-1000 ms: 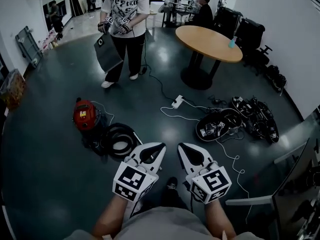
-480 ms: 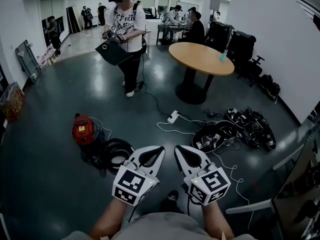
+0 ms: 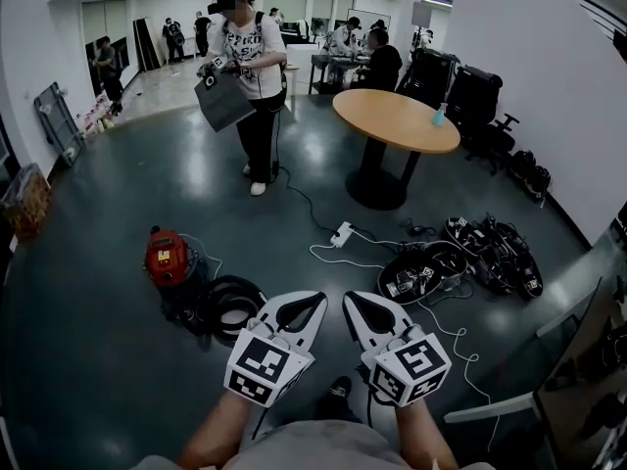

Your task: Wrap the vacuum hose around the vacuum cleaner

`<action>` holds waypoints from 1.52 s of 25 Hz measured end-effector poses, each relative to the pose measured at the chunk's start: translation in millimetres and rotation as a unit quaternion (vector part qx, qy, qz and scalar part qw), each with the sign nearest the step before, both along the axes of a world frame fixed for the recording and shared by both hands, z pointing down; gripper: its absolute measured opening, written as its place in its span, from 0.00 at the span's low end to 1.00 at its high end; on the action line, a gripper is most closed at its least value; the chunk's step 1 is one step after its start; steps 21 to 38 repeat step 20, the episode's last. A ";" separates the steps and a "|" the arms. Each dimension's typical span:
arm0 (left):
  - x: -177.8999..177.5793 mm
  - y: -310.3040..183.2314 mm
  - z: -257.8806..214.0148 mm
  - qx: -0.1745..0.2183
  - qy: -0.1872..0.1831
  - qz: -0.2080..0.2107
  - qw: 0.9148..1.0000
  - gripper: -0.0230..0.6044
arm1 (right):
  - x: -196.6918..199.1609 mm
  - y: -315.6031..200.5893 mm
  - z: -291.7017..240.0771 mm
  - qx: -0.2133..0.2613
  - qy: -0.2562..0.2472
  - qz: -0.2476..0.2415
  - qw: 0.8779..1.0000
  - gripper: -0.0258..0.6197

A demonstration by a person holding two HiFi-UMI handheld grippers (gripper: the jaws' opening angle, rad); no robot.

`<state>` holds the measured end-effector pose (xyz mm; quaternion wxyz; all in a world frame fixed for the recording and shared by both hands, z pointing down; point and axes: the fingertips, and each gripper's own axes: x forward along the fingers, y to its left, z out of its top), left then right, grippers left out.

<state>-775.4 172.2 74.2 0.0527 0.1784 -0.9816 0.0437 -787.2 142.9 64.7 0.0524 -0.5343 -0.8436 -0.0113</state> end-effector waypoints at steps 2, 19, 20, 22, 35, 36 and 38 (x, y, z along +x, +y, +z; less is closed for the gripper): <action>1.9 0.4 -0.1 -0.002 -0.002 -0.001 1.000 0.05 | 2.6 1.0 -0.2 -0.002 -0.001 -0.002 1.000 0.05; 1.9 -11.2 2.3 0.004 -0.002 -0.009 1.000 0.05 | 6.3 -13.0 10.0 0.003 0.007 -0.009 1.000 0.05; 1.0 -12.5 2.8 0.004 -0.001 -0.009 1.000 0.05 | 5.2 -14.3 10.5 0.003 0.007 -0.009 1.000 0.05; 1.0 -12.5 2.8 0.004 -0.001 -0.009 1.000 0.05 | 5.2 -14.3 10.5 0.003 0.007 -0.009 1.000 0.05; 1.0 -12.5 2.8 0.004 -0.001 -0.009 1.000 0.05 | 5.2 -14.3 10.5 0.003 0.007 -0.009 1.000 0.05; 1.0 -12.5 2.8 0.004 -0.001 -0.009 1.000 0.05 | 5.2 -14.3 10.5 0.003 0.007 -0.009 1.000 0.05; 1.0 -12.5 2.8 0.004 -0.001 -0.009 1.000 0.05 | 5.2 -14.3 10.5 0.003 0.007 -0.009 1.000 0.05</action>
